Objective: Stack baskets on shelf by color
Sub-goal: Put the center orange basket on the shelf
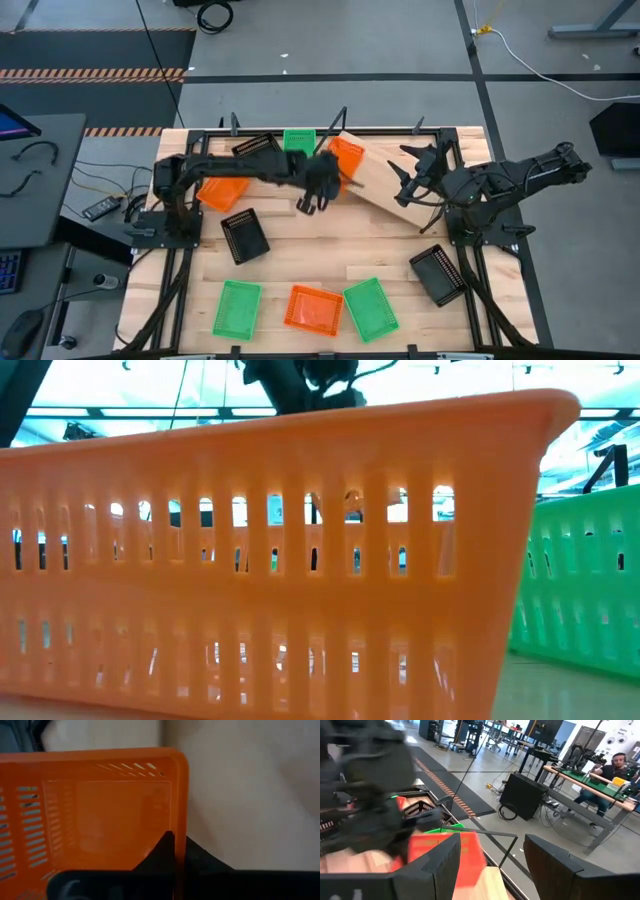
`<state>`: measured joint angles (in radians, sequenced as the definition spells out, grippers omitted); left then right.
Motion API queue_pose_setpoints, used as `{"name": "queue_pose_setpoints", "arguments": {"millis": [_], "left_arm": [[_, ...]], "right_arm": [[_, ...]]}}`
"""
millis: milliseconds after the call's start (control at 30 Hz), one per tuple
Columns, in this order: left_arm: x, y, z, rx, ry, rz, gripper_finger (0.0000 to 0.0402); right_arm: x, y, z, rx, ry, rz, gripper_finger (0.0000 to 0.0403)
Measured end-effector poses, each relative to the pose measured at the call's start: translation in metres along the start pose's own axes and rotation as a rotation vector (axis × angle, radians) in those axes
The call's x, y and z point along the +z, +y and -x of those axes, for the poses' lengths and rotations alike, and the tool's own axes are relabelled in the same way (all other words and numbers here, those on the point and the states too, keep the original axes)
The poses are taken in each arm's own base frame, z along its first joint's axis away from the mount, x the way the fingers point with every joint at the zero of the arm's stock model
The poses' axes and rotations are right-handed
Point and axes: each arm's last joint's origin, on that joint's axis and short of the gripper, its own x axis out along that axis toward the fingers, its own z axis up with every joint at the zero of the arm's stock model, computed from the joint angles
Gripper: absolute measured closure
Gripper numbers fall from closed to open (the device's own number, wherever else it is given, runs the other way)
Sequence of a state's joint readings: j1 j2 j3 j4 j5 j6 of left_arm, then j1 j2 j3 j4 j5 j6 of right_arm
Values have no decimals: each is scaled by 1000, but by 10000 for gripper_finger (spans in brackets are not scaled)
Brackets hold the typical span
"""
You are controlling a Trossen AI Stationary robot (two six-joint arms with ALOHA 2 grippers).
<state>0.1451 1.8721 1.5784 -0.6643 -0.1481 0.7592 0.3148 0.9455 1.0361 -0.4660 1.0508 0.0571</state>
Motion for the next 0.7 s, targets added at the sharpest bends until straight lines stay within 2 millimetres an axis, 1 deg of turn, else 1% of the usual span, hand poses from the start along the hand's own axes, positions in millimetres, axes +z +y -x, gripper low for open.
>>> {"name": "queue_pose_setpoints", "arguments": {"millis": [133, 267, 400, 533, 700], "left_arm": [[-14, 16, -2, 13, 1, 7, 400], [-17, 24, -8, 15, -46, 19, 400], [-14, 26, -14, 26, -50, -24, 400], [-8, 36, -21, 13, -39, -19, 400], [-7, 46, -42, -27, 13, -11, 400]], "right_arm": [[0, 0, 0, -7, -1, 5, 180], [0, 0, 0, -8, -1, 5, 180], [1, 0, 0, -7, -8, -1, 180], [2, -1, -1, -11, -12, -8, 180], [2, -1, -1, -11, -9, -6, 180]]}}
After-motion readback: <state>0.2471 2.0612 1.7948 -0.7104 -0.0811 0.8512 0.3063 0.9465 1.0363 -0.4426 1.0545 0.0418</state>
